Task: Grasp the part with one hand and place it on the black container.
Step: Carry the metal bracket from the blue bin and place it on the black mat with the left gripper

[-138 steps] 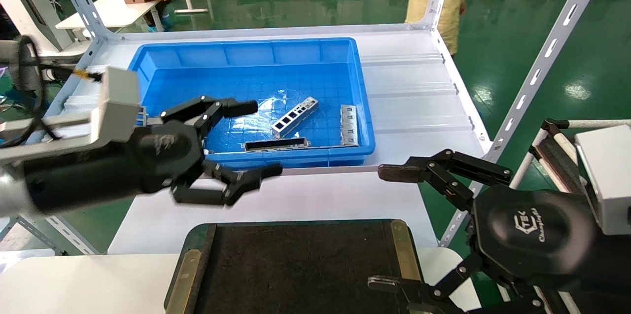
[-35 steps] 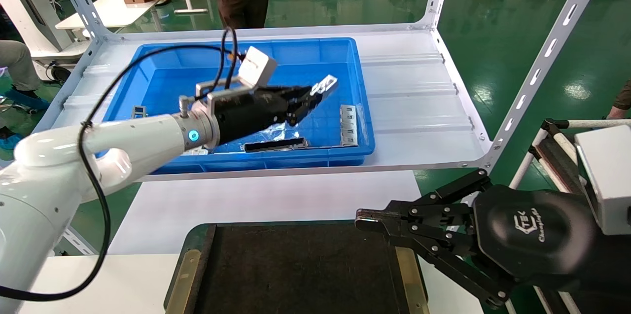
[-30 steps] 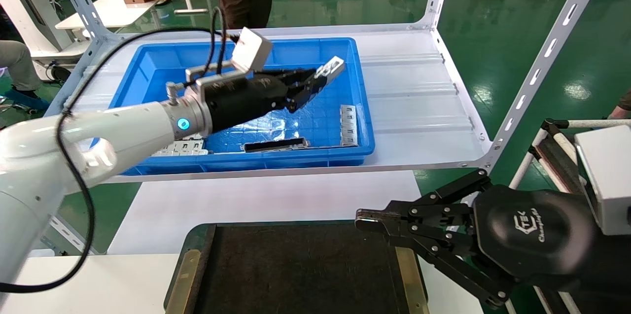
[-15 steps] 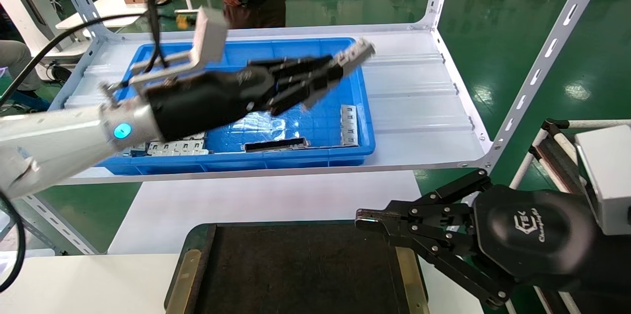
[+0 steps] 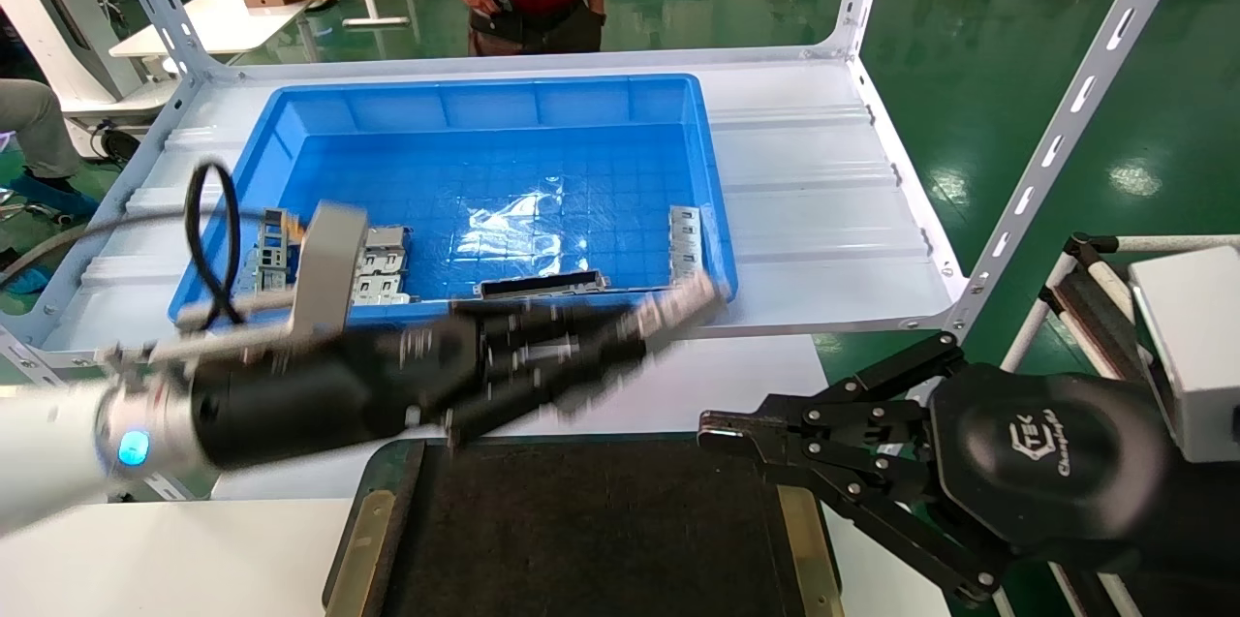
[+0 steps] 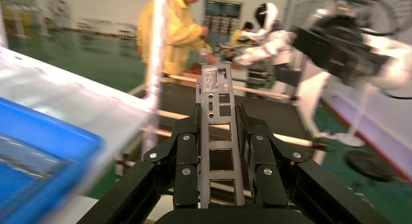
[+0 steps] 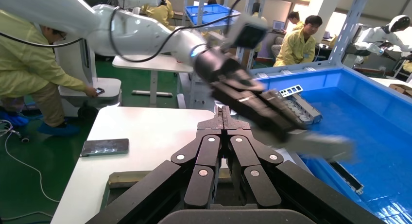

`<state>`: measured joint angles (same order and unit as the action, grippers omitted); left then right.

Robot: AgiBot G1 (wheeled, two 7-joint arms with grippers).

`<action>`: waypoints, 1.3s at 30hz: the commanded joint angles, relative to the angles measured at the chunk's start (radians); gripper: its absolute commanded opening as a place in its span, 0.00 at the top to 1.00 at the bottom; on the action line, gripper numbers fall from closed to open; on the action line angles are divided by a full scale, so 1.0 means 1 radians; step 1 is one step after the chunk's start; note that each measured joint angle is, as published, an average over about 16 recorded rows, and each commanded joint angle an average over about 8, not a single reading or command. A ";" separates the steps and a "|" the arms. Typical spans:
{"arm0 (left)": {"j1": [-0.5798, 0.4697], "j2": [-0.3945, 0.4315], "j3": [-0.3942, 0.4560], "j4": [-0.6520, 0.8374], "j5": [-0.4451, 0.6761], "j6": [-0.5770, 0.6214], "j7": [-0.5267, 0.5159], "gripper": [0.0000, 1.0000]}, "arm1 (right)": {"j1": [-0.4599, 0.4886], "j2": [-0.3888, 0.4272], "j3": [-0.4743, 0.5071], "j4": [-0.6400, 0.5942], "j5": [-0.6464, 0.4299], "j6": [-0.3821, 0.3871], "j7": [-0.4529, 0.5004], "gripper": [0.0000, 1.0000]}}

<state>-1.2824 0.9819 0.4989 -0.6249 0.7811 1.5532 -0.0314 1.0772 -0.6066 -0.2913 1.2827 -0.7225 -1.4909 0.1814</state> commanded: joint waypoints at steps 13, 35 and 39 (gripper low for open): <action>0.436 -0.166 -0.027 -0.413 -0.066 -0.301 -0.152 1.00 | 0.000 0.000 -0.001 0.000 0.001 0.000 0.000 1.00; 0.835 -0.082 -0.045 -0.653 -0.033 -1.112 -0.260 1.00 | 0.000 0.001 -0.002 0.000 0.001 0.001 -0.001 1.00; 0.818 -0.036 -0.033 -0.612 -0.023 -1.172 -0.266 1.00 | 0.001 0.001 -0.002 0.000 0.002 0.001 -0.001 1.00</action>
<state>-0.4693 0.9496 0.4597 -1.2296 0.7560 0.3878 -0.2909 1.0778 -0.6056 -0.2937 1.2827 -0.7209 -1.4899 0.1802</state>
